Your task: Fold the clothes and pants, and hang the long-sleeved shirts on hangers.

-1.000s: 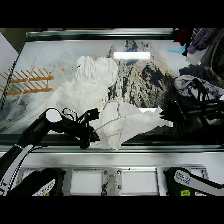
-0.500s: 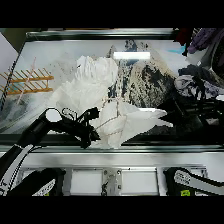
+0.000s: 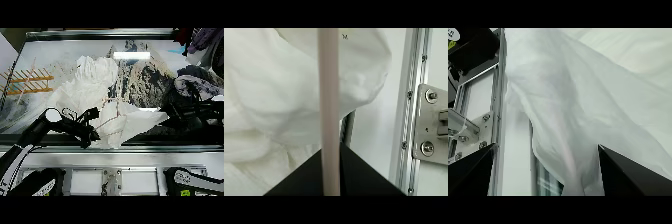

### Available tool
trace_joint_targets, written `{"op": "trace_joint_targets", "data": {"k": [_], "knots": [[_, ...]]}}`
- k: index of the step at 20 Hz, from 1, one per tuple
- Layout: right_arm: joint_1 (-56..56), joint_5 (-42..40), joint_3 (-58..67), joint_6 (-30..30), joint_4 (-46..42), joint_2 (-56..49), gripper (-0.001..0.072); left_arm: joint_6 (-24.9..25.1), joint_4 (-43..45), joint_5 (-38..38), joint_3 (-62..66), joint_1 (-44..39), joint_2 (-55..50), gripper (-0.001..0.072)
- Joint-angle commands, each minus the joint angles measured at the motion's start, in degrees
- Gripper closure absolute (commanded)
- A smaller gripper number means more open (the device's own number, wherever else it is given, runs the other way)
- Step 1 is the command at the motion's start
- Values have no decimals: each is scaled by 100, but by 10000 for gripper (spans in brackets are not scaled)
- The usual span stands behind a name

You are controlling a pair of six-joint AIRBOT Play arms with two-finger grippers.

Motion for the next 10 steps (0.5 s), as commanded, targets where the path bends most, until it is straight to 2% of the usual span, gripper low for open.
{"op": "trace_joint_targets", "data": {"k": [1,10], "knots": [[190,0,-2,-173,413,-256,-8,2,2,2,0,-2,4,693],[833,-17,-2,-170,472,-597,-8,0,2,0,0,-2,4,693]]}}
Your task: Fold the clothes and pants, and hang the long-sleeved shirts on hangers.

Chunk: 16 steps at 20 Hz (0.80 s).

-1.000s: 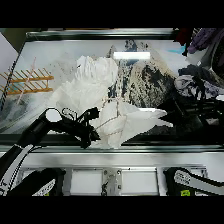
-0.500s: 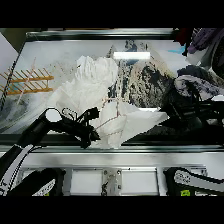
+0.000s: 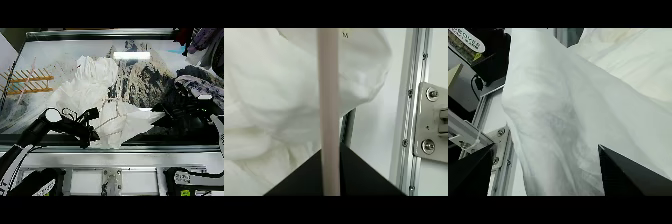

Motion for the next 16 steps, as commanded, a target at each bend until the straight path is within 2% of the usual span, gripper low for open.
{"op": "trace_joint_targets", "data": {"k": [1,16], "knots": [[131,-13,-2,-7,42,-70,-8,0,-33,7,0,-4,4,693],[129,-7,-2,168,114,-72,-8,0,-31,7,0,-2,4,692]]}}
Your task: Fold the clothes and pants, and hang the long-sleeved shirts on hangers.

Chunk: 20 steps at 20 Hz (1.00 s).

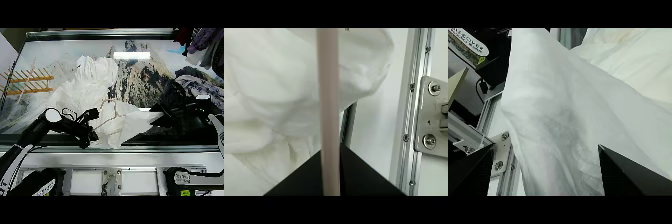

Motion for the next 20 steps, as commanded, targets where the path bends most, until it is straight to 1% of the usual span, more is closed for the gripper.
{"op": "trace_joint_targets", "data": {"k": [1,4,5,6,7,16,17,18,19,20], "knots": [[7,-7,-4,13,7,-4,-8,0,-17,13,7,-2,7,692],[7,-9,-4,11,9,-2,9,0,-15,13,7,-2,7,692],[7,-7,-4,11,7,-2,158,0,-15,13,7,-2,7,693],[7,13,-4,11,7,-2,437,0,-15,13,7,-2,7,692],[7,17,-4,20,7,-2,696,0,-13,13,7,-2,7,692],[7,-15,-4,31,9,-2,694,0,35,72,7,-2,7,692],[7,-59,-4,31,9,-2,695,-4,35,120,7,-2,7,644],[7,-146,-4,31,9,-2,695,-24,35,144,7,-2,7,312],[7,-201,-4,31,7,-2,696,-284,35,258,7,-2,7,193],[7,-219,-4,31,9,-2,696,-575,37,365,7,-2,9,193]]}}
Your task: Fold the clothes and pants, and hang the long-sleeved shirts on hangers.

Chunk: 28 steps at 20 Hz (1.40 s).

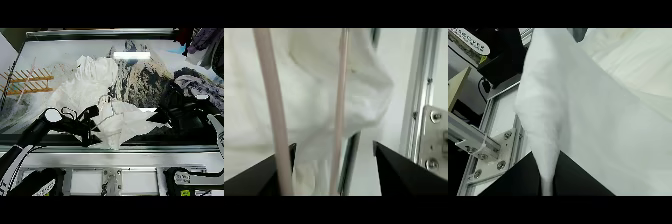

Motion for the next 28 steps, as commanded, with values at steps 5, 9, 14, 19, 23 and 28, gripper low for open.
{"op": "trace_joint_targets", "data": {"k": [5,9,14,19,23,28], "knots": [[-7,-208,7,-105,28,2,698,-1537,48,223,-4,92,57,193],[-7,-216,7,-66,225,2,699,-2236,35,555,-7,765,778,194],[-7,-481,9,74,761,177,700,-3126,59,717,-7,2124,1961,195],[-4,-1086,15,175,1392,769,700,-4839,1237,697,-9,2063,2813,215],[-4,-1432,15,378,1390,1370,700,-6636,2422,728,-9,732,2855,214],[-4,-1429,15,555,1390,1779,700,-8494,3084,1829,-7,-1161,1596,214]]}}
